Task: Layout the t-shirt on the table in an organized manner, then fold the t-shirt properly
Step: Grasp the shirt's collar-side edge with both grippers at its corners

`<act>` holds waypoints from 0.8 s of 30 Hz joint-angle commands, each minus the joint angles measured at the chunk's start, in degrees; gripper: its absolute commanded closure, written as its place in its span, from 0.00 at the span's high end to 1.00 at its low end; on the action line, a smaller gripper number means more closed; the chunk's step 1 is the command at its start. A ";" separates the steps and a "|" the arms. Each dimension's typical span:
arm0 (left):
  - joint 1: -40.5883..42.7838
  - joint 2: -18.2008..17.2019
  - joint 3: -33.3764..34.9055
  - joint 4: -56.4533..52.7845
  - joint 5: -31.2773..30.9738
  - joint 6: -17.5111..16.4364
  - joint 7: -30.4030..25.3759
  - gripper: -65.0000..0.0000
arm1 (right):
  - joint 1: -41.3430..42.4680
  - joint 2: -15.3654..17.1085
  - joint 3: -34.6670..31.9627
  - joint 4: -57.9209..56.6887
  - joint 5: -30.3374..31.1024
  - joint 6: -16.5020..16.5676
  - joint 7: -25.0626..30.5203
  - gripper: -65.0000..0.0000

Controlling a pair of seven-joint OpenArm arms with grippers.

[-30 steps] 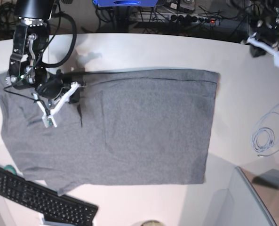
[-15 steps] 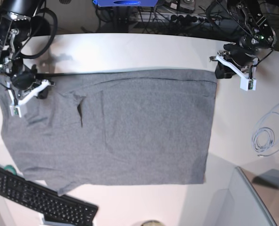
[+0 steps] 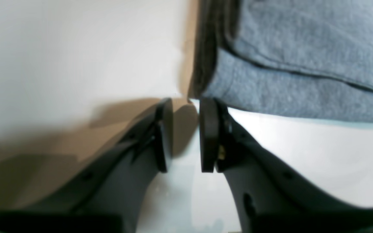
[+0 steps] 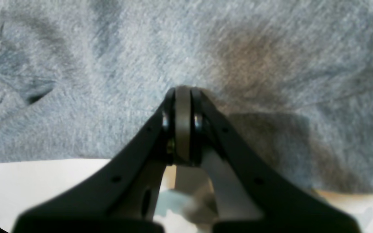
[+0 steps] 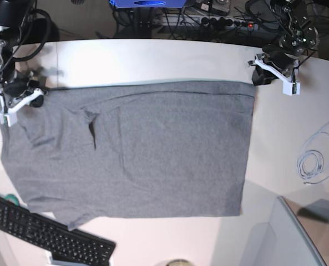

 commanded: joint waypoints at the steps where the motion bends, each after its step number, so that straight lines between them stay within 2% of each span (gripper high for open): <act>1: 0.14 -0.87 -0.18 2.47 -0.97 -0.52 -0.87 0.21 | -0.27 0.75 -0.10 0.62 -1.47 -0.61 -1.14 0.01; 3: 1.81 -0.61 0.25 6.69 -1.06 -0.52 -0.87 0.21 | -0.27 0.75 -0.27 1.76 -1.47 -0.61 -1.23 0.01; 7: 3.48 3.53 0.43 16.01 -1.06 -0.52 -0.79 0.21 | -0.18 0.57 -0.27 2.91 -1.47 -0.61 -1.58 0.01; 14: 1.28 4.58 2.72 13.55 -0.54 -0.52 -0.79 0.20 | 0.08 0.48 -0.27 2.91 -1.47 -0.61 -1.58 0.01; 15: 1.46 4.58 3.42 13.46 -0.54 -0.52 -0.79 0.17 | 0.08 0.48 -0.27 2.91 -1.47 -0.61 -1.58 0.01; 17: 1.55 4.84 3.60 13.11 -0.54 -0.52 -0.79 0.01 | 0.17 0.48 -0.27 2.91 -1.47 -0.61 -1.58 0.01; 24: 1.20 5.55 1.13 10.56 -1.15 -0.52 -0.79 0.00 | 0.17 0.48 -0.27 2.91 -1.47 -0.61 -1.58 0.01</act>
